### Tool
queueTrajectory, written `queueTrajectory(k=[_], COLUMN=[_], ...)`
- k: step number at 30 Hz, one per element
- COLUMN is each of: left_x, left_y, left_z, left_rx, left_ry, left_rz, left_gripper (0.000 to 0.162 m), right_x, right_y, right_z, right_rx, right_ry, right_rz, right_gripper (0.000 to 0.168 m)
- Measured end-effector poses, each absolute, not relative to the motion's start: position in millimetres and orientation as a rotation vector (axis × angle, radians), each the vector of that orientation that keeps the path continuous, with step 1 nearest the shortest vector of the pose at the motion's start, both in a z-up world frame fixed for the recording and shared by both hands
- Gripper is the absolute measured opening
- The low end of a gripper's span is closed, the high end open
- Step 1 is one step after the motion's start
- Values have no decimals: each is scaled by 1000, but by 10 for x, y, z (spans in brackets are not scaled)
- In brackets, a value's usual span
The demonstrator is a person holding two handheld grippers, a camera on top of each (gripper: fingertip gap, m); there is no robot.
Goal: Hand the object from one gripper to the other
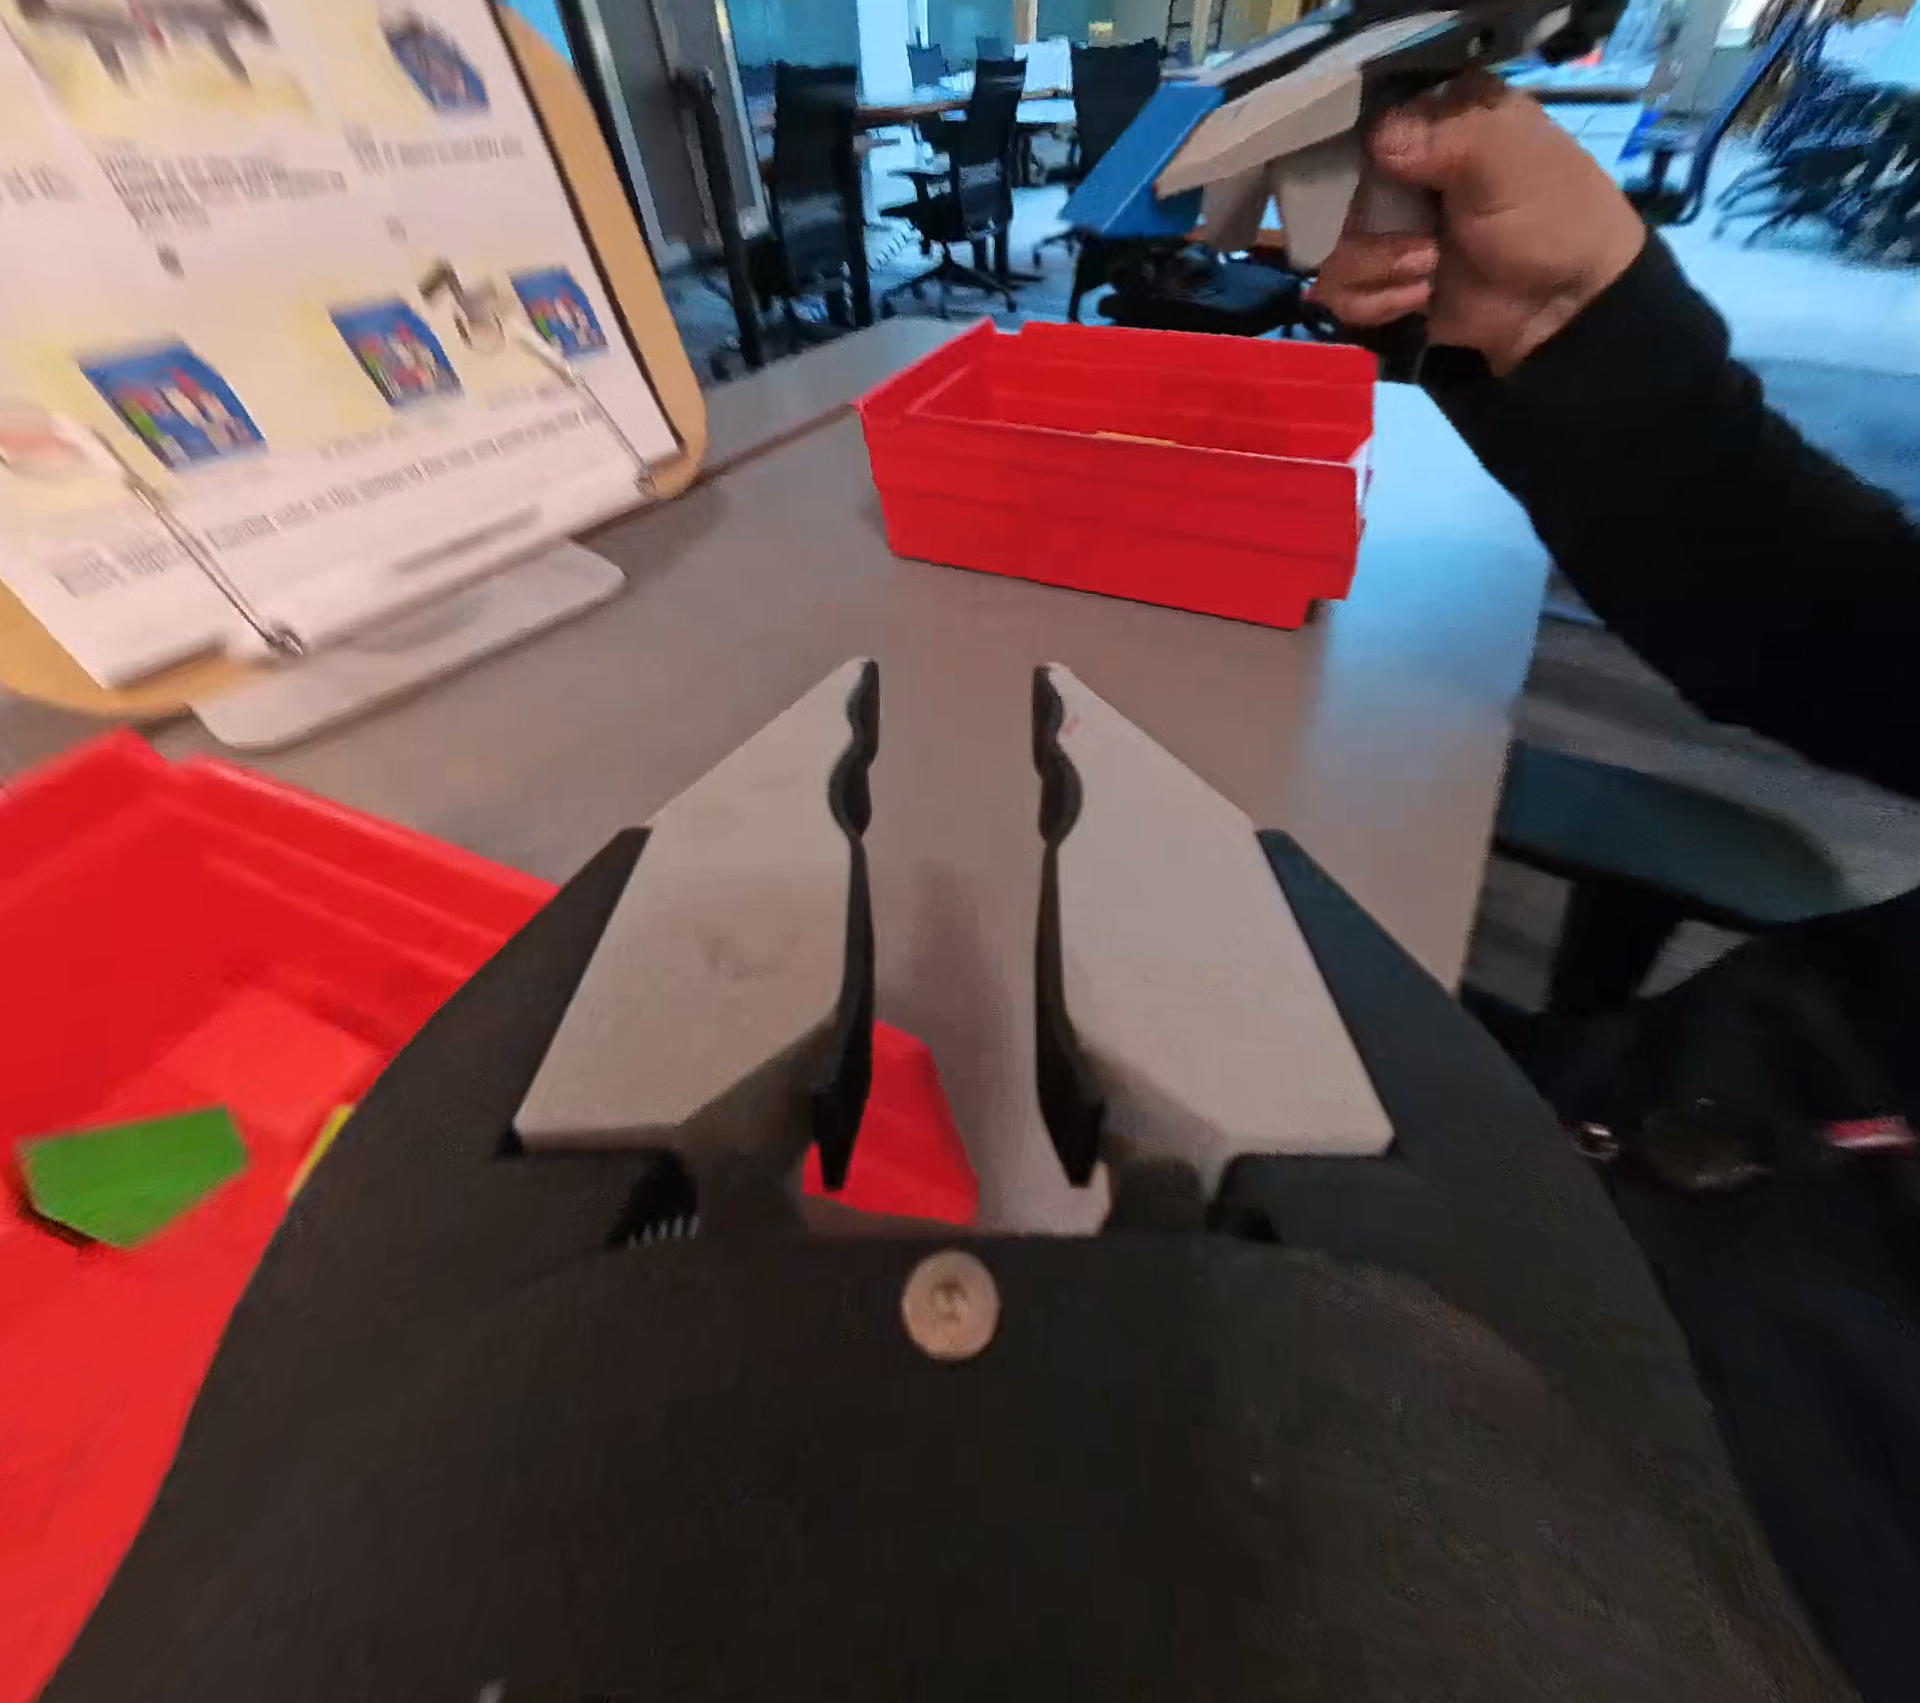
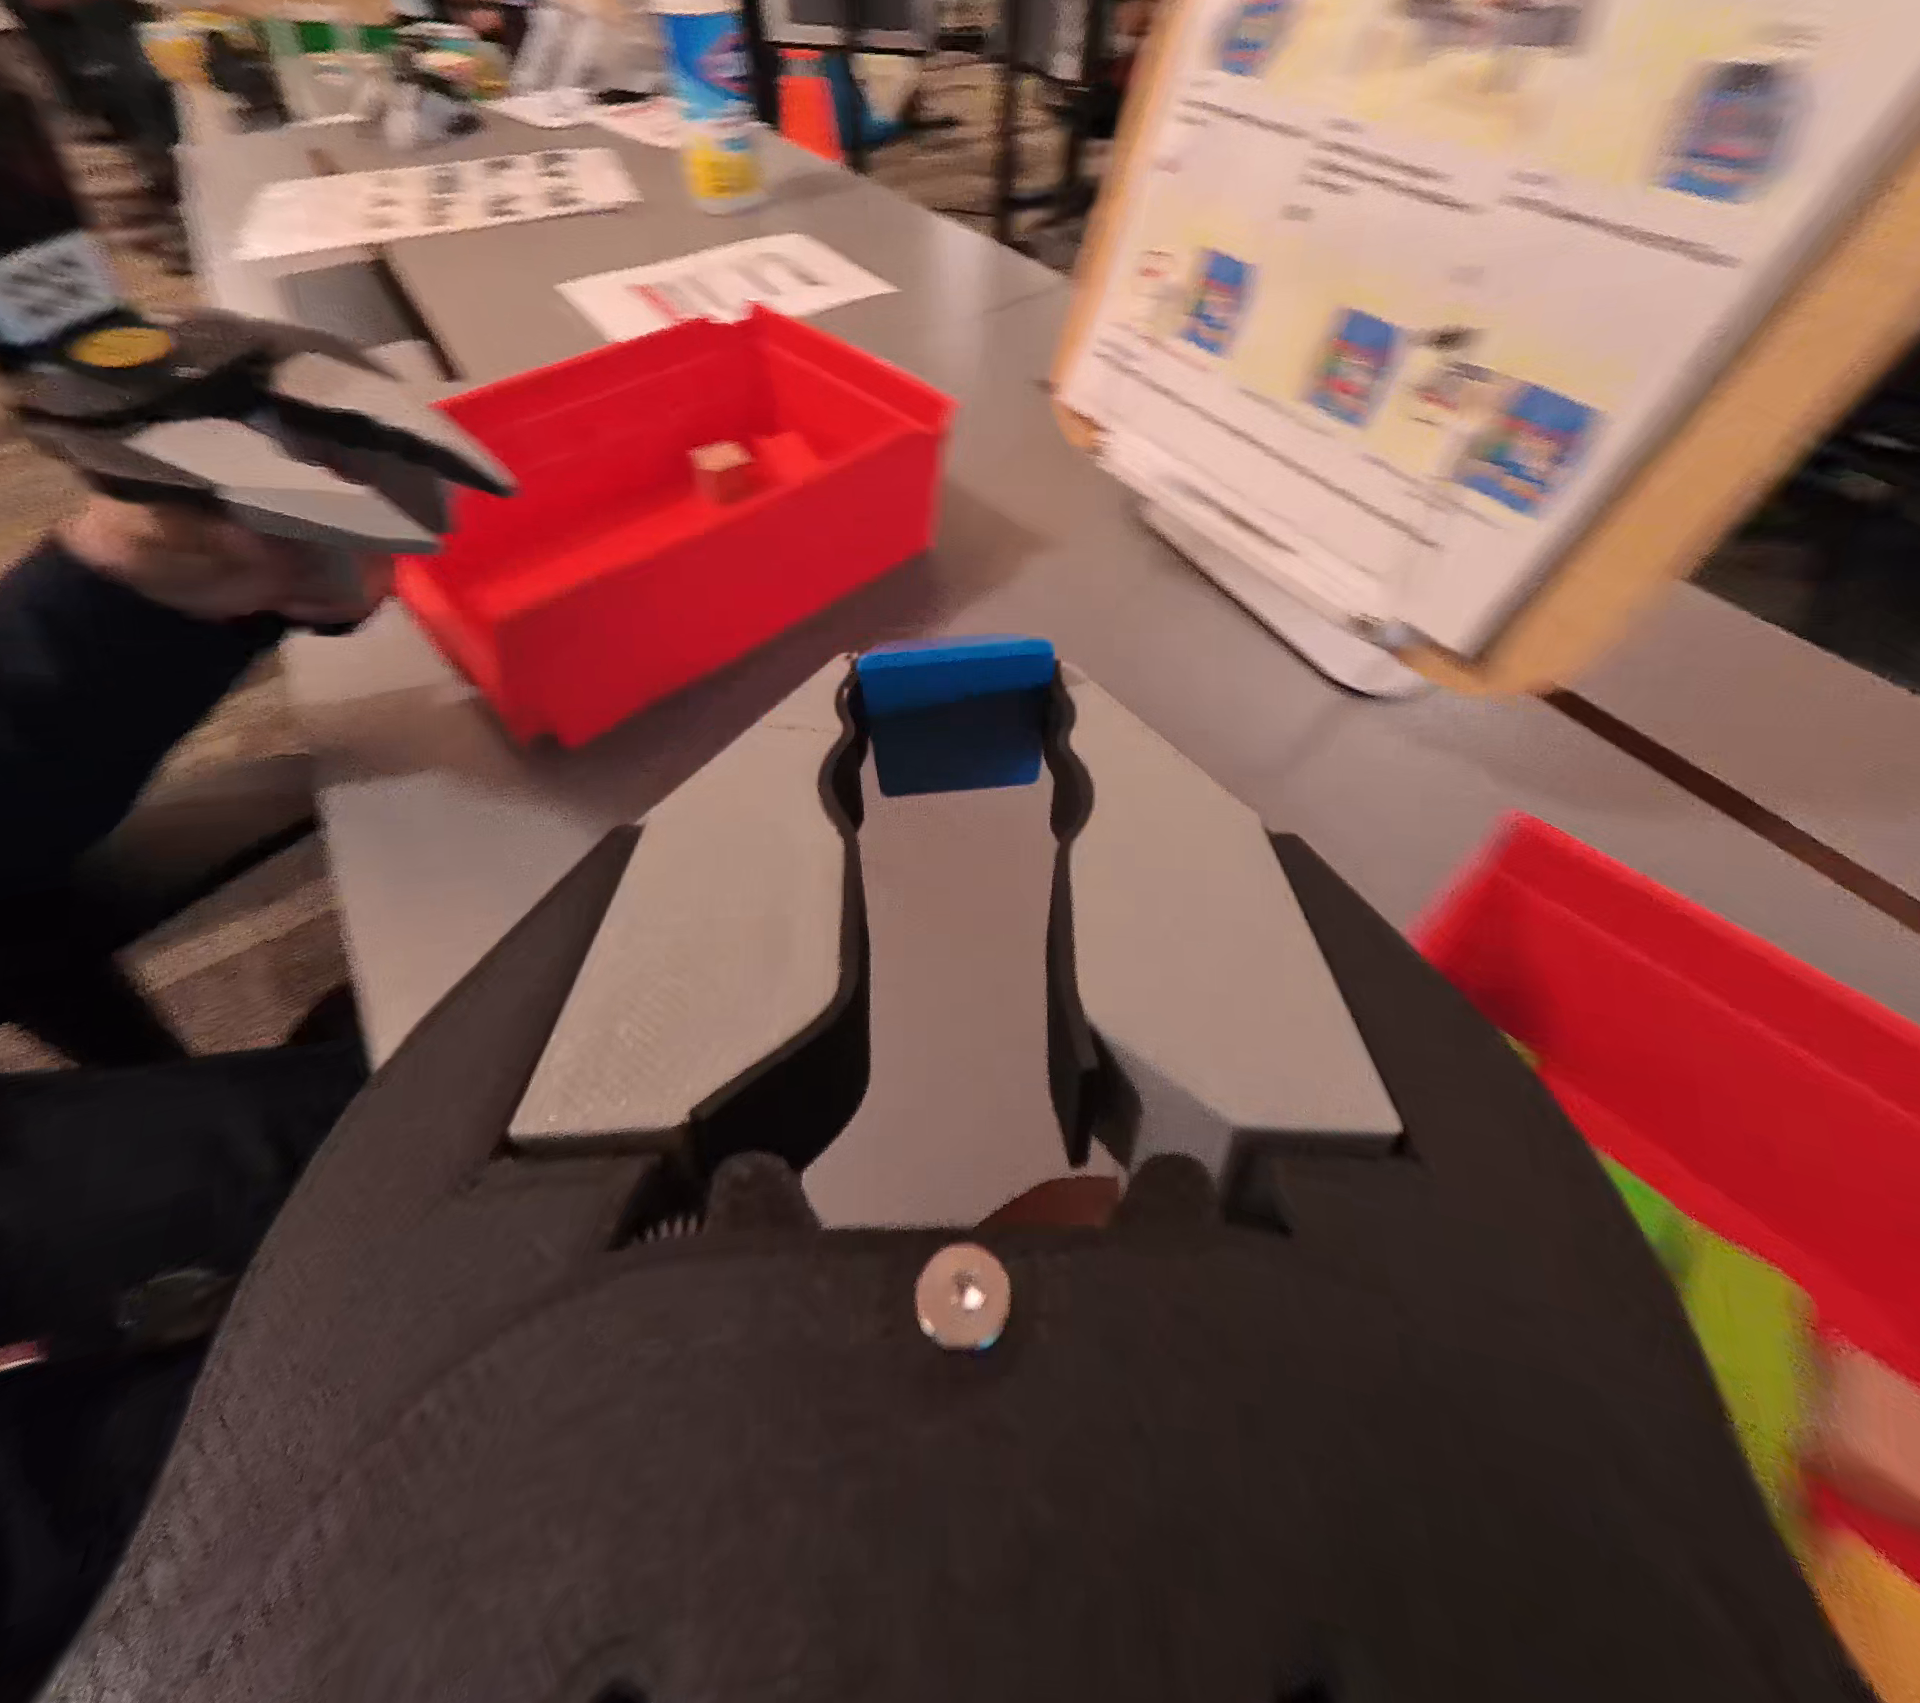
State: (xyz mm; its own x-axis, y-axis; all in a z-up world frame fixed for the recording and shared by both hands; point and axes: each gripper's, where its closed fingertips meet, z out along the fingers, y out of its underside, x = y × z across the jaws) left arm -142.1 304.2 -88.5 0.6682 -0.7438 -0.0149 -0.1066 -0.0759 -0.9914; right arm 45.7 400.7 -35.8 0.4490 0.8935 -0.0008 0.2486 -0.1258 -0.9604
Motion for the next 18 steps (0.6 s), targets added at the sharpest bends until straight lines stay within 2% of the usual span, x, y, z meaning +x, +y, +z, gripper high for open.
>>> queueTrajectory(k=[4, 9, 13, 18], left_x=[-1515, -1486, -1463, -1486], left_y=[3138, 3127, 3111, 3097], left_z=[-985, -1020, -1031, -1076], left_rx=[-1678, -1687, -1683, -1690], left_ry=[622, 652, 688, 714], left_rz=[-721, -677, -609, -564], left_gripper=[25, 25, 25, 25], right_x=[1361, 2003, 2102, 1931], right_y=[4477, 4813, 4908, 4889], right_z=[-621, -1487, -2033, -2324], right_rx=[-1814, -2114, -2276, -2310], right_ry=[-837, -785, -857, -1022], right_rz=[571, 393, 345, 306], right_gripper=[31, 32, 31, 31])
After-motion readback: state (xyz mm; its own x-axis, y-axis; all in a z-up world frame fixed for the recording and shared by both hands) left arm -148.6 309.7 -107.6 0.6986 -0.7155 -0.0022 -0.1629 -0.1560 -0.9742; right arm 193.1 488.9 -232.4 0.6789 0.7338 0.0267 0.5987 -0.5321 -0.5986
